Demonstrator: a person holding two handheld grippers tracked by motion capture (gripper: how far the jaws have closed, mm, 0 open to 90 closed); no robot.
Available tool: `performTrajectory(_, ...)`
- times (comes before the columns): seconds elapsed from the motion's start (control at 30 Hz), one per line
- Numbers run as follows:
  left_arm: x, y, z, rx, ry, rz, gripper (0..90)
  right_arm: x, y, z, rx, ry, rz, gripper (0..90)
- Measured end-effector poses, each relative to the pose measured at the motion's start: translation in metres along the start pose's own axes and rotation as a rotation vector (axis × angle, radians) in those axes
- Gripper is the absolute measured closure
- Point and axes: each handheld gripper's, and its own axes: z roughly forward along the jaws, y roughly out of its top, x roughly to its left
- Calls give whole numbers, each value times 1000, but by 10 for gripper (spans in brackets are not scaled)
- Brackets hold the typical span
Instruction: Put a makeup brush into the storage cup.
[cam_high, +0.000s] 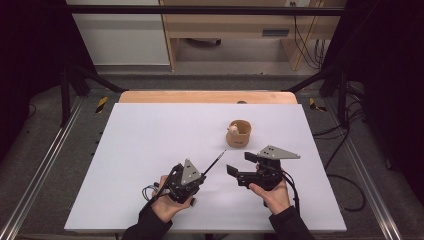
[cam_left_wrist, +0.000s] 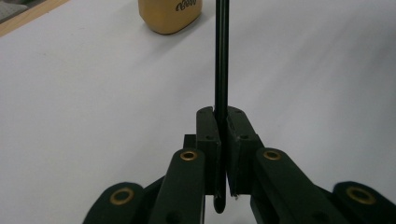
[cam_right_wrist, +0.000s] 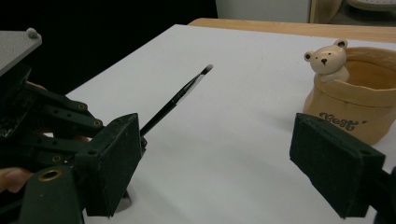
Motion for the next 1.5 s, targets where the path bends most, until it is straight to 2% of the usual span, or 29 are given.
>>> performTrajectory(0.1, 1, 1, -1, -2, -2, -14, 850, 2, 0, 3, -14, -4, 19, 186)
performTrajectory(0.3, 1, 3, 0, -9, 6, -45, 850, 3, 0, 8, -35, 28, 64, 186)
performTrajectory(0.37, 1, 4, 0, -6, 12, -39, 850, 4, 0, 9, -38, 34, 71, 196)
performTrajectory(0.47, 2, 6, 0, -19, 12, -64, 850, 5, 1, 12, -41, 43, 75, 213)
performTrajectory(0.63, 0, 12, 0, -38, 17, -78, 850, 8, 3, 19, -40, 57, 77, 248)
performTrajectory(0.93, -1, 19, 0, -56, 24, -97, 850, 8, 7, 27, -62, 80, 119, 266)
performTrajectory(1.2, -5, 20, 3, -59, 23, -106, 850, 5, 8, 30, -80, 87, 153, 358)
performTrajectory(1.33, -9, 22, 6, -56, 21, -103, 850, 5, 7, 32, -68, 94, 169, 407)
performTrajectory(1.5, -12, 23, 10, -53, 17, -101, 850, 5, 5, 34, -51, 103, 168, 477)
